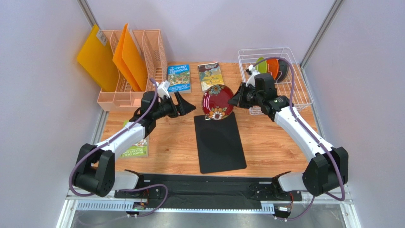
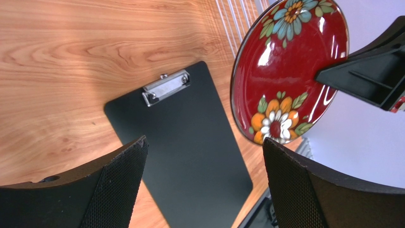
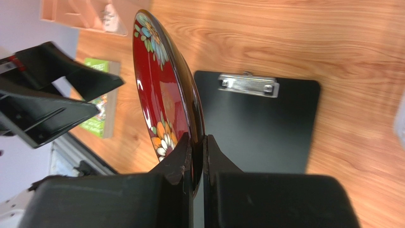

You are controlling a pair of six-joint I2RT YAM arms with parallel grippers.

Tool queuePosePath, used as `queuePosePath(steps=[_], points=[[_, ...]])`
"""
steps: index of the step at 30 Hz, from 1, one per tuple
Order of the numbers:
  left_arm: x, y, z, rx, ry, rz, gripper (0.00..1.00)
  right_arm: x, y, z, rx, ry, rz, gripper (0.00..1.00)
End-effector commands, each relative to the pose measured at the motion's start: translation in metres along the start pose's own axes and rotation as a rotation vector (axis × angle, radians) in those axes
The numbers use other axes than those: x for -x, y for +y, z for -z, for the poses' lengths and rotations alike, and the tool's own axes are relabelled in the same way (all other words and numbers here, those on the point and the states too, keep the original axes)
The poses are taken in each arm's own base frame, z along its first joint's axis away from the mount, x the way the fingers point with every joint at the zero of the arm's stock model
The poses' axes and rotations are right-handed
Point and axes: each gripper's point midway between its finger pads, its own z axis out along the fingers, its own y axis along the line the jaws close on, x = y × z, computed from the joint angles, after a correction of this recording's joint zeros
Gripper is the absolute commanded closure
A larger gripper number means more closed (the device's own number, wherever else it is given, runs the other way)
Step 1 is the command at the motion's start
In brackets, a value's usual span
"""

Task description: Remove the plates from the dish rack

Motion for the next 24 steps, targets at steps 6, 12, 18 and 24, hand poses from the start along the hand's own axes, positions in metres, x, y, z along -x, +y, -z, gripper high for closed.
queuePosePath(steps=[6, 12, 18, 24], points=[[0.019, -0.036, 0.006, -0.175, -0.122, 0.006, 0.08, 0.013, 0.074, 0.005, 0.312, -0.072, -0.011, 1.00], [0.019, -0.037, 0.003, -0.199, -0.136, 0.017, 0.28, 0.006, 0.090, 0.001, 0.425, -0.032, -0.048, 1.00], [0.014, -0.033, -0.002, -0.200, -0.126, 0.033, 0.66, -0.003, 0.100, -0.008, 0.514, 0.032, -0.085, 1.00], [0.010, -0.023, -0.003, -0.150, -0.116, 0.020, 1.00, -0.006, 0.097, -0.014, 0.505, 0.047, -0.084, 1.00]])
